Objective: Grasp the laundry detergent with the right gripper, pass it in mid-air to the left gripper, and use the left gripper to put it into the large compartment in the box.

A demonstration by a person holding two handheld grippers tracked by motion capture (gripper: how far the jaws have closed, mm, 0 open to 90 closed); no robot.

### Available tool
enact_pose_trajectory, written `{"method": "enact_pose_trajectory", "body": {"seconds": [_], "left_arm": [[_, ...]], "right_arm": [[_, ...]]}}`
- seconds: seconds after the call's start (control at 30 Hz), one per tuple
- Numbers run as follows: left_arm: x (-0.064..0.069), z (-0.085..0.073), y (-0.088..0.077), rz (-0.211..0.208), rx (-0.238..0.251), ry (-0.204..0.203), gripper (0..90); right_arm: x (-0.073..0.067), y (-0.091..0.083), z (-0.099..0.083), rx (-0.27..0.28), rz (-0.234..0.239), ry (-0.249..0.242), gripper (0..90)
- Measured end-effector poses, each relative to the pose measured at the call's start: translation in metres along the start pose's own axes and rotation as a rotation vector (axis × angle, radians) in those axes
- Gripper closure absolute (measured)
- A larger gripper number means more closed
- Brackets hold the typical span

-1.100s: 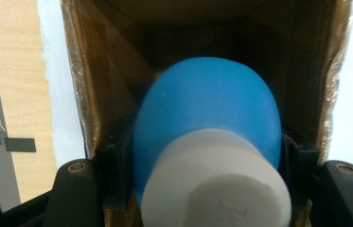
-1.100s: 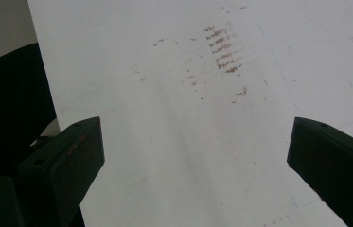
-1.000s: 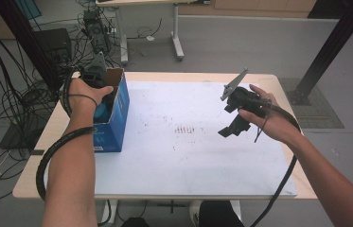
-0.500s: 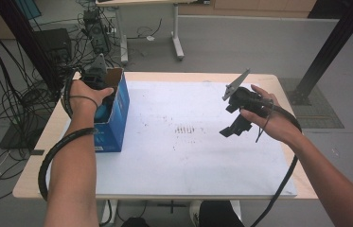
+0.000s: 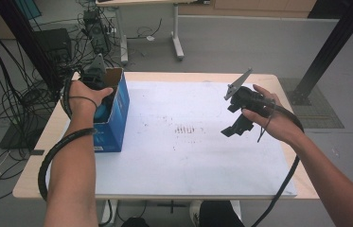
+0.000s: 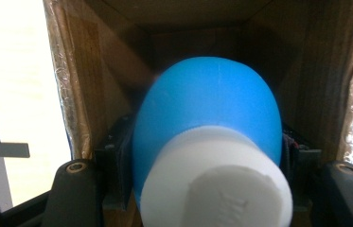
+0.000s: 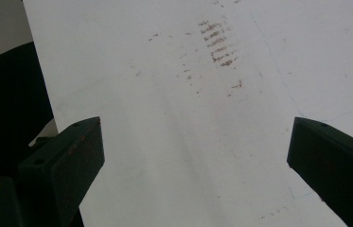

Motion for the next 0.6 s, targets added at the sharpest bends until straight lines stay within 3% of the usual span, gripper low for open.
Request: {"method": "enact_pose_trajectory", "body": {"seconds": [0.6], "left_arm": [[0.0004, 0.0008, 0.0006, -0.004, 0.005, -0.002, 36.5]], "right_arm": [[0.0008, -0.0004, -0.0002, -0.005, -0.006, -0.003, 4.7]]}}
Point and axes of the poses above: each handheld gripper's, and its own axes: y roughly forward along the jaws, z roughly out of its top, x roughly to its right, the point moved 10 cm from there along y, roughly forward along the jaws, and after that the axes turned 3 degrees about -z, right-handed, at the moved point
